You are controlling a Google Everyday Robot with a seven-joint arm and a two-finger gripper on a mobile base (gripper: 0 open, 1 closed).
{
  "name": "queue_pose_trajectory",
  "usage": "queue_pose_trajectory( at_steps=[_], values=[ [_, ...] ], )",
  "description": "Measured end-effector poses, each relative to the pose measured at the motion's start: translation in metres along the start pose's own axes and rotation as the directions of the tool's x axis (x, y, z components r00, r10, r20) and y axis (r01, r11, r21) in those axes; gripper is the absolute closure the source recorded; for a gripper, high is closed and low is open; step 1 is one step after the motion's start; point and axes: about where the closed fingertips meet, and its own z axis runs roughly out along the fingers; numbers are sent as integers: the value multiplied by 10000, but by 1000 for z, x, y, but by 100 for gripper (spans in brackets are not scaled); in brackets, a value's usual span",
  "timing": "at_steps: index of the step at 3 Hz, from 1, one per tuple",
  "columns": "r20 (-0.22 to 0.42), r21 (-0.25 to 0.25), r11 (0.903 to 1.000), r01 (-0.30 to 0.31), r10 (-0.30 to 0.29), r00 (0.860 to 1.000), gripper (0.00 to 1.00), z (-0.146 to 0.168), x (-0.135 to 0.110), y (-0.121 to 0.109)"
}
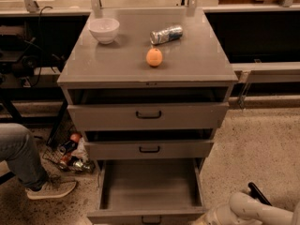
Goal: Close bottom drawer
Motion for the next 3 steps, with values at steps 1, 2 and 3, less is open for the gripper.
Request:
queue_pose_trajectory(
  at_steps=[1,2,3],
  values=[
    [372,553,9976,425,-446,9983,100,19,-18,-13],
    [828,725,9933,898,-957,9920,100,41,-43,-21],
    [887,723,9929,940,-1003,9910,100,42,-45,-21]
  ],
)
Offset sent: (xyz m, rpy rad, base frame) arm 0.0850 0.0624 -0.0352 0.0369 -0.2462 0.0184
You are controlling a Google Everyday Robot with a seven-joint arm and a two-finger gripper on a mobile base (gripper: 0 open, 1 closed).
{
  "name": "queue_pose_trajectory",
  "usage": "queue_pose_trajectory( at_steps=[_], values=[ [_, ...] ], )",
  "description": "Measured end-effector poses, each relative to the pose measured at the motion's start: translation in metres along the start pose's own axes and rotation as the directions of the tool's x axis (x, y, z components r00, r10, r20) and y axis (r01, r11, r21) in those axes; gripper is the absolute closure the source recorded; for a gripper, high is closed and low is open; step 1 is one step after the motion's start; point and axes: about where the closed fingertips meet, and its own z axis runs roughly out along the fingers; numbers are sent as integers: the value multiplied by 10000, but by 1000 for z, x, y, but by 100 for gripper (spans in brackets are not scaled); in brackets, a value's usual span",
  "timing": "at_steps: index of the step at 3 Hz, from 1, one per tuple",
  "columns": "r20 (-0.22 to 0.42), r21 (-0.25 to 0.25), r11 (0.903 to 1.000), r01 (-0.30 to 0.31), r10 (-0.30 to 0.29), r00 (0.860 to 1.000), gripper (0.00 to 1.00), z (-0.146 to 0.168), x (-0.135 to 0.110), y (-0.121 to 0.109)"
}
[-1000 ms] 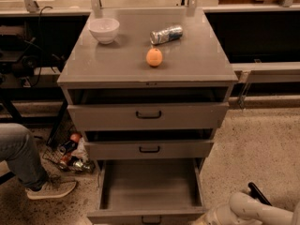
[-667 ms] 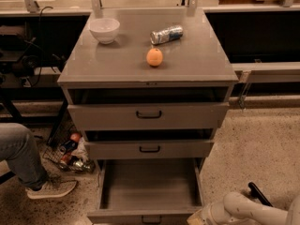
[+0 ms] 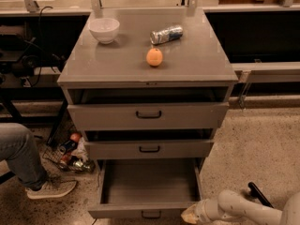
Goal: Close bottom drawer
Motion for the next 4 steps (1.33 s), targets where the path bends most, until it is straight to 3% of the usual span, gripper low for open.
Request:
queue_pose_trajectory(
  at_steps=[1,3,4],
  values=[
    [606,-43,9991,410,-407,9973,100,13,-25,-9],
    [908,153,9999,66,-80,9958,100,14,-19,-2],
    [1583,792,9962,369,-491,9862,100,22,-37,-20]
  ],
)
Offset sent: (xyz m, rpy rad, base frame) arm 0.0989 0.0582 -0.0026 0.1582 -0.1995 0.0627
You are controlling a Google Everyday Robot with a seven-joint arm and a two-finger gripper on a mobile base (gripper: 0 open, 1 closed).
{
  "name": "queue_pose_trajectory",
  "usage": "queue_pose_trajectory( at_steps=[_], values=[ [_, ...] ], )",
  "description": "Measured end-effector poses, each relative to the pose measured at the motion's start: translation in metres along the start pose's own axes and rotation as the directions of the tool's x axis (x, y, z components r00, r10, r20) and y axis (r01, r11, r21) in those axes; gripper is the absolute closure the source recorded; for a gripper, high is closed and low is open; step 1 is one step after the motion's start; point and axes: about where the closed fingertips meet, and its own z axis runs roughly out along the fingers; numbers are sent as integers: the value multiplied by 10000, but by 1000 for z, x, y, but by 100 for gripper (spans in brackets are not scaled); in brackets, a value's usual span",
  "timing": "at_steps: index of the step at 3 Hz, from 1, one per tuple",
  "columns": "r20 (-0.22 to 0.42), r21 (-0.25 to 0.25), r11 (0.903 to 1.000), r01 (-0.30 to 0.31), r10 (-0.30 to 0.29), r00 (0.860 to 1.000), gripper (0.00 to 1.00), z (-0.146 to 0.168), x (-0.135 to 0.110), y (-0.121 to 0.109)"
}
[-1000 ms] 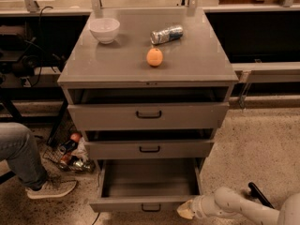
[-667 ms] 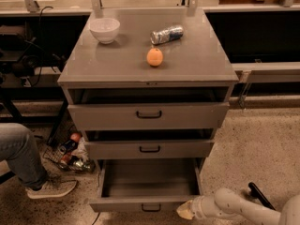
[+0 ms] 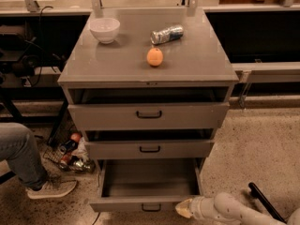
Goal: Close bottom drawer
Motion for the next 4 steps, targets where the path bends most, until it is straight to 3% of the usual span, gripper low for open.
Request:
queue_pose_trajectory(
  at_steps=[2,3,4],
  values=[
    [799,444,9977,504,-539,9953,100,14,-28,-27],
    [799,444,9977,504,-539,9953,100,14,-28,-27],
    [1328,641,9935,941,-1019,9859,100,24,-59,-47]
  ],
)
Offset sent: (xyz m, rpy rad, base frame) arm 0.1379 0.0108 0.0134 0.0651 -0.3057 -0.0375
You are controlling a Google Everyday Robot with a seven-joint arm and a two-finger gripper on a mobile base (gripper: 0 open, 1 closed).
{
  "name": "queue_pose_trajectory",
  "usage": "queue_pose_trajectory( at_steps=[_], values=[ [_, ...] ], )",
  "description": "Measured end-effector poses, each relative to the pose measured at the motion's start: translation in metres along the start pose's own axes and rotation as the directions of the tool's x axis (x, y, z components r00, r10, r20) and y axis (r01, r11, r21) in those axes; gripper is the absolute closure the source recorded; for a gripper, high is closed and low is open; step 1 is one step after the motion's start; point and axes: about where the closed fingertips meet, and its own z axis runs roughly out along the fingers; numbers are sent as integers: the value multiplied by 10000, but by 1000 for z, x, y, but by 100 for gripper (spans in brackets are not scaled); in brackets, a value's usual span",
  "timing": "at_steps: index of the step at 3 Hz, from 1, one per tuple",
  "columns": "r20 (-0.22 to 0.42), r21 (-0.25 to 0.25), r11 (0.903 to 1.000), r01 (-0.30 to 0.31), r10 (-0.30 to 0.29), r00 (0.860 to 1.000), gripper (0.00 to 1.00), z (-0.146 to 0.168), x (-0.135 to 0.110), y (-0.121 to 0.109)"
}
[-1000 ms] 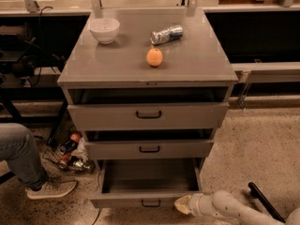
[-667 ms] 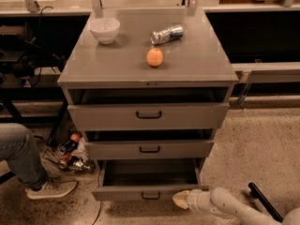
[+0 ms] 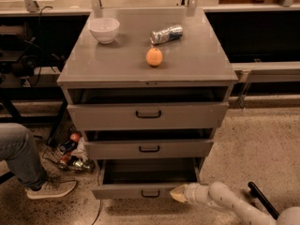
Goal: Close bottom drawer
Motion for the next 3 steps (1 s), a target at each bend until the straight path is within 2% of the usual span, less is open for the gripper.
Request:
queue_pose_trajectory(
  at_steps=[1,3],
  values=[
    [139,37,9999,114,-115,9998,100,2,-5,-4],
    [904,302,9977,599,-624,9939,100,17,-40,-31]
  ],
)
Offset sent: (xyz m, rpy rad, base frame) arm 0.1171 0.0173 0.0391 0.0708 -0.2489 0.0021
